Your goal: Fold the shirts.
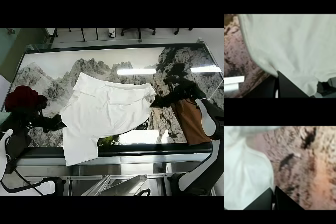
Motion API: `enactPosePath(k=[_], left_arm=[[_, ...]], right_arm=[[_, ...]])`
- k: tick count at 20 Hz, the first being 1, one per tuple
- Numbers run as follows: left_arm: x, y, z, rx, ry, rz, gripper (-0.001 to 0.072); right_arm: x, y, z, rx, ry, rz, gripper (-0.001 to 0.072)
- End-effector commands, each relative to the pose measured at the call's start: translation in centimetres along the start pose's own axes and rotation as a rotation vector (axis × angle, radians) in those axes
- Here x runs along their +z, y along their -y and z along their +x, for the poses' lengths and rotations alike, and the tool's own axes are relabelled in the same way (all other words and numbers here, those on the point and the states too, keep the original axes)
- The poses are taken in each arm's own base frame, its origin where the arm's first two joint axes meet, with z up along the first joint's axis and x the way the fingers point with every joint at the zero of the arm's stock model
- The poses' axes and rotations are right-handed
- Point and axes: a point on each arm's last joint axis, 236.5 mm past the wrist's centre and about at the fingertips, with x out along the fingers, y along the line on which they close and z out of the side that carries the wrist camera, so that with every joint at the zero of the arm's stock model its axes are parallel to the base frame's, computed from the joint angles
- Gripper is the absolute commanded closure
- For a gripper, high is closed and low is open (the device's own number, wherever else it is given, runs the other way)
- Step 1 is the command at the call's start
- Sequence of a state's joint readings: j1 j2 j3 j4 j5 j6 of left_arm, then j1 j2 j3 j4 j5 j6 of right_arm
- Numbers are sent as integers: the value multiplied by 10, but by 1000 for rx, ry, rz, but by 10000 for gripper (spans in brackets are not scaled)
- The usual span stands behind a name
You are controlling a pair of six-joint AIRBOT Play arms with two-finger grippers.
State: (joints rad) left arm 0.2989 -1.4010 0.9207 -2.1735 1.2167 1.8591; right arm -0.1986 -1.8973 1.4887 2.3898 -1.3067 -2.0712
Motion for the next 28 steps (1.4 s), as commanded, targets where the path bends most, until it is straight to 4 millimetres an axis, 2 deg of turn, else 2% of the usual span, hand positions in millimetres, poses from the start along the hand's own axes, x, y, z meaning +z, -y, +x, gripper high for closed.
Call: enactPosePath(k=[1,2,3,4,5,6,7,8,9,10,11,12,13,15,16,18,19,20,21,23,25,28], left_arm=[[17,66,-81,-62,149,159,693],[28,101,-129,-96,285,237,693],[36,146,-198,-126,493,336,693],[34,189,-270,-139,717,424,692],[14,232,-355,-122,992,521,692],[-22,272,-430,-117,1245,614,692],[-77,308,-498,-130,1479,689,693],[-134,334,-545,-131,1651,746,693],[-178,347,-573,-90,1769,774,693],[-211,355,-590,-48,1850,790,693],[-237,362,-600,-29,1903,801,693],[-251,369,-604,-32,1918,820,693],[-255,373,-602,-45,1898,834,693],[-231,372,-584,-127,1743,818,693],[-209,368,-569,-154,1638,810,693],[-167,366,-535,-215,1454,801,693],[-142,365,-511,-254,1352,785,693],[-117,361,-478,-277,1234,759,693],[-91,355,-439,-283,1112,729,693],[-33,324,-354,-203,891,634,693],[22,279,-272,-86,710,525,693],[83,202,-165,57,484,382,693]], right_arm=[[48,-110,-85,123,232,-164,689],[56,-148,-130,118,332,-244,690],[58,-192,-185,105,457,-338,689],[54,-234,-239,78,587,-426,690],[43,-280,-298,32,749,-533,690],[24,-322,-351,-8,906,-619,690],[-7,-367,-404,-52,1079,-708,689],[-40,-404,-445,-94,1228,-781,690],[-75,-435,-478,-140,1359,-843,690],[-114,-463,-503,-189,1479,-903,690],[-145,-481,-520,-241,1568,-946,690],[-171,-493,-532,-312,1643,-984,690],[-190,-500,-539,-364,1688,-1004,690],[-202,-502,-538,-416,1695,-1019,690],[-196,-497,-533,-418,1662,-1012,690],[-167,-474,-518,-394,1555,-953,690],[-146,-456,-503,-368,1467,-904,690],[-125,-438,-484,-325,1368,-863,690],[-101,-417,-461,-254,1260,-814,690],[-55,-367,-412,-169,1067,-701,689],[-12,-297,-348,-166,877,-563,689],[36,-180,-230,-187,634,-338,690]])
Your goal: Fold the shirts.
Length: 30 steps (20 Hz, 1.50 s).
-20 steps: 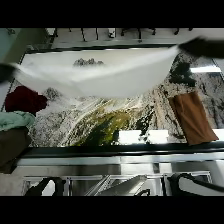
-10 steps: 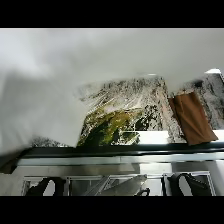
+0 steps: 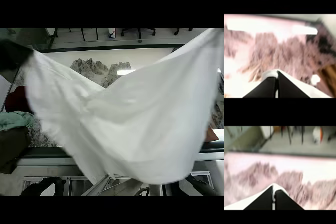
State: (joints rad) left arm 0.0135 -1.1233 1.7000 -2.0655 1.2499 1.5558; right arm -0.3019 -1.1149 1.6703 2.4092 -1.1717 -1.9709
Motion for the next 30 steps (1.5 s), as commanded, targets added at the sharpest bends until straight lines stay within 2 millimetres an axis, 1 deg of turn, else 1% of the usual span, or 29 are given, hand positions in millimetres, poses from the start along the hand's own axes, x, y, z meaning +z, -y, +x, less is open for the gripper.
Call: enactPosePath(k=[1,2,3,4,5,6,7,8,9,10,11,12,13,14,15,16,17,18,20,21,22,24,25,27,30], left_arm=[[-92,-97,119,135,-329,-115,693],[-112,-124,148,158,-389,-161,693],[-130,-145,174,174,-436,-198,693],[-144,-165,199,187,-477,-228,693],[-153,-181,220,194,-507,-247,693],[-159,-192,242,193,-526,-259,693],[-159,-199,259,191,-528,-266,693],[-153,-201,275,189,-516,-266,693],[-141,-202,288,183,-485,-252,693],[-124,-201,296,180,-439,-245,693],[-100,-198,300,171,-375,-232,693],[-76,-192,302,165,-304,-219,693],[-49,-187,299,159,-216,-203,693],[-28,-180,295,154,-143,-188,693],[-11,-175,289,152,-79,-179,693],[-2,-173,283,154,-44,-177,693],[0,-172,277,157,-34,-175,693],[-2,-170,274,157,-40,-174,693],[-14,-162,272,149,-96,-152,693],[-26,-157,273,148,-145,-141,693],[-40,-157,272,163,-200,-127,693],[-65,-167,268,249,-297,-111,693],[-76,-176,265,308,-338,-93,693],[-93,-198,259,407,-407,-71,693],[-120,-209,270,421,-484,-87,693]], right_arm=[[-137,77,111,-42,-303,203,690],[-173,104,139,-73,-346,268,689],[-202,126,161,-96,-382,324,690],[-229,149,182,-117,-400,388,690],[-248,168,200,-139,-392,450,689],[-260,187,218,-155,-368,516,690],[-266,202,232,-158,-344,566,689],[-269,214,244,-154,-331,599,690],[-266,223,252,-145,-324,607,690],[-256,232,257,-139,-307,616,690],[-244,240,260,-139,-282,623,690],[-222,247,261,-137,-242,616,690],[-204,253,258,-134,-211,600,690],[-191,256,254,-133,-188,593,690],[-180,259,249,-130,-175,597,690],[-177,263,244,-129,-175,602,690],[-178,264,240,-123,-185,607,690],[-184,266,235,-120,-210,608,690],[-202,264,230,-124,-291,579,690],[-211,262,227,-128,-334,560,690],[-221,260,224,-134,-377,543,690],[-239,265,218,-181,-452,509,690],[-249,267,215,-203,-494,483,690],[-269,264,213,-225,-572,444,690],[-302,256,216,-248,-678,414,690]])
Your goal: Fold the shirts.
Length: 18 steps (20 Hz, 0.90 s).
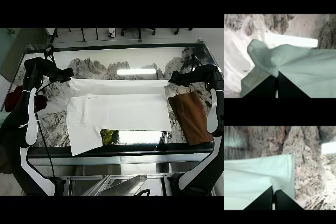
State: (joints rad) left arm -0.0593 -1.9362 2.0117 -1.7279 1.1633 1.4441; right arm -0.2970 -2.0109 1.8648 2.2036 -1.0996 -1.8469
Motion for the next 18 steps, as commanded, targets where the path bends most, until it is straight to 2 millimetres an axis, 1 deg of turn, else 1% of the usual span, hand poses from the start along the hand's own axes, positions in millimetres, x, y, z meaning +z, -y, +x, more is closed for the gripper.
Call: enactPosePath(k=[1,3,4,10,12,13,14,15,16,17,18], left_arm=[[-31,-20,23,83,-122,1,693],[-50,-26,37,97,-200,-4,693],[-59,-29,43,103,-235,-6,693],[-83,-34,65,121,-318,-3,693],[-88,-35,69,124,-336,-4,693],[-87,-34,69,121,-330,-2,692],[-85,-29,69,109,-320,-2,692],[-82,-22,67,89,-310,-6,692],[-78,-19,63,81,-294,-7,631],[-74,-15,57,67,-283,-10,304],[-70,-11,48,57,-270,-13,-1]], right_arm=[[-36,16,18,-108,-126,-47,690],[-45,26,23,-175,-160,-60,690],[-47,28,25,-190,-168,-64,690],[-52,22,30,-189,-182,-51,689],[-52,21,30,-188,-185,-47,689],[-53,21,30,-185,-186,-45,689],[-54,19,29,-179,-191,-43,688],[-56,14,28,-159,-202,-32,661],[-59,6,27,-131,-213,-20,462],[-60,-1,24,-109,-221,-12,294],[-62,-7,18,-94,-231,-9,269]])
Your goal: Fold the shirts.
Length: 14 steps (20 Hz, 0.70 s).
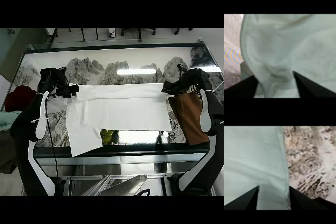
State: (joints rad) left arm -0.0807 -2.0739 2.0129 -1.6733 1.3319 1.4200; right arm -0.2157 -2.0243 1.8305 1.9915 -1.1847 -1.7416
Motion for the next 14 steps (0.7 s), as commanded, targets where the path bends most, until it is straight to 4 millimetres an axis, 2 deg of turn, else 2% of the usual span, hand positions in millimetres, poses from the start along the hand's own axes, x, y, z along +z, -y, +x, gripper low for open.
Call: enactPosePath(k=[1,3,5,6,7,8,9,11,12,14], left_arm=[[4,9,-30,-35,35,-11,-3],[3,1,-70,-35,60,-21,-3],[-6,-21,-118,-28,75,-39,-2],[-19,-36,-140,-19,56,-52,-2],[-39,-50,-152,-11,11,-69,-2],[-69,-63,-157,-3,-57,-89,-2],[-102,-72,-154,-7,-129,-103,-2],[-166,-66,-133,-109,-228,-131,-1],[-191,-56,-118,-183,-249,-154,-2],[-240,-39,-85,-297,-291,-237,-2]], right_arm=[[-9,-19,-18,56,-36,6,269],[-12,-22,-52,62,-34,-12,269],[-21,-16,-94,63,-40,-17,269],[-32,-11,-110,66,-58,-18,270],[-47,-5,-121,69,-83,-12,270],[-66,3,-126,71,-105,18,270],[-87,8,-125,84,-130,39,270],[-131,13,-119,140,-161,78,270],[-146,16,-115,167,-141,117,270],[-161,20,-107,242,-76,205,270]])
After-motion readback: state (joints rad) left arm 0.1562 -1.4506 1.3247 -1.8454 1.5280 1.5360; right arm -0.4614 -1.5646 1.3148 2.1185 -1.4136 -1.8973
